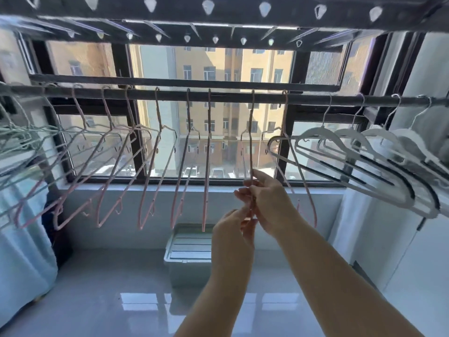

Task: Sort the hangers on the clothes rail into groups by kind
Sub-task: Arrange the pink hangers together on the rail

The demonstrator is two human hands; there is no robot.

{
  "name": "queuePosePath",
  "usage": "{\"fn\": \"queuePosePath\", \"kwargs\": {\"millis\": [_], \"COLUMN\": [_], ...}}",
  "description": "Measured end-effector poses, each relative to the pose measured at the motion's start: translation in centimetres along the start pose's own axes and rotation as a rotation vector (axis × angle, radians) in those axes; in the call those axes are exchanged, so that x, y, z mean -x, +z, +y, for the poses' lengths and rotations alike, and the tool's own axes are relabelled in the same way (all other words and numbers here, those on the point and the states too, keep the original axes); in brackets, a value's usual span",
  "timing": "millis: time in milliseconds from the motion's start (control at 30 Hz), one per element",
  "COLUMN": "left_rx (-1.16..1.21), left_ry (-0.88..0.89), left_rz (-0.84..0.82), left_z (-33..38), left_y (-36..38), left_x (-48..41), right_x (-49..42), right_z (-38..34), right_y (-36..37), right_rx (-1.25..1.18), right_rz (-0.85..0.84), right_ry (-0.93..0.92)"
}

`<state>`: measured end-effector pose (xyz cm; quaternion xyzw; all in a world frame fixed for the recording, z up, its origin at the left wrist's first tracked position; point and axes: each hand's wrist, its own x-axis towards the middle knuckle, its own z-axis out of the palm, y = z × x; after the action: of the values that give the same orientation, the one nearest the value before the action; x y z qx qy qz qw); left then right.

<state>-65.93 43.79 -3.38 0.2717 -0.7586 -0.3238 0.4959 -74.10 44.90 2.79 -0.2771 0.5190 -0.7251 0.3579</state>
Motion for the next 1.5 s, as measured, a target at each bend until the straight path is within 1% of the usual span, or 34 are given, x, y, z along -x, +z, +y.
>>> {"fn": "queuePosePath", "kwargs": {"millis": [267,300,333,367,400,433,467,500,533,567,600,633,700,767,833,967,1100,1500], "left_rx": [0.092,0.096,0.081,0.049,0.015,-0.010,-0.025,-0.035,-0.043,-0.054,-0.064,-0.073,-0.083,-0.083,-0.069,-0.079,-0.087,-0.096], "left_ry": [-0.016,-0.017,-0.010,0.012,0.052,0.099,0.135,0.150,0.148,0.128,0.093,0.049,-0.018,-0.040,-0.042,-0.012,0.015,0.000], "left_rz": [-0.060,-0.076,-0.090,-0.081,-0.031,0.049,0.136,0.209,0.253,0.264,0.240,0.192,0.112,0.082,0.067,0.065,0.082,0.106], "left_z": [0.2,0.2,0.1,0.1,-0.1,-0.3,-0.6,-0.9,-1.3,-1.7,-2.3,-2.9,-4.2,-5.1,-5.4,-4.7,-4.0,-1.9], "left_y": [0.3,0.2,0.0,-0.4,-1.0,-1.7,-2.4,-3.0,-3.5,-4.0,-4.3,-4.5,-4.9,-5.1,-5.2,-5.1,-4.4,-2.0], "left_x": [-0.1,0.0,0.3,0.6,0.9,1.1,1.3,1.3,1.3,1.3,1.2,1.3,1.4,1.5,1.4,0.8,0.5,0.9], "right_x": [-0.1,0.0,0.1,0.4,0.6,1.0,1.5,2.1,2.7,2.9,3.0,2.9,2.2,1.3,0.7,0.6,0.3,0.0], "right_z": [-0.5,-0.4,-0.3,-0.1,0.1,0.4,0.5,0.7,0.9,1.3,1.7,2.3,3.4,4.4,5.1,5.7,5.2,4.1], "right_y": [-0.6,-0.5,-0.5,-0.5,-0.4,-0.3,0.1,0.8,1.7,2.6,3.5,4.4,5.7,6.5,6.7,6.6,5.8,3.1], "right_rx": [0.063,0.083,0.160,0.328,0.552,0.752,0.877,0.932,0.952,0.960,0.956,0.933,0.804,0.675,0.585,0.507,0.442,0.469], "right_rz": [0.002,0.007,0.024,0.063,0.123,0.183,0.213,0.203,0.160,0.100,0.041,-0.004,-0.066,-0.076,-0.047,0.037,0.067,0.037], "right_ry": [0.006,0.006,-0.011,-0.056,-0.131,-0.249,-0.401,-0.533,-0.613,-0.632,-0.596,-0.532,-0.372,-0.249,-0.192,-0.209,-0.230,-0.227]}}
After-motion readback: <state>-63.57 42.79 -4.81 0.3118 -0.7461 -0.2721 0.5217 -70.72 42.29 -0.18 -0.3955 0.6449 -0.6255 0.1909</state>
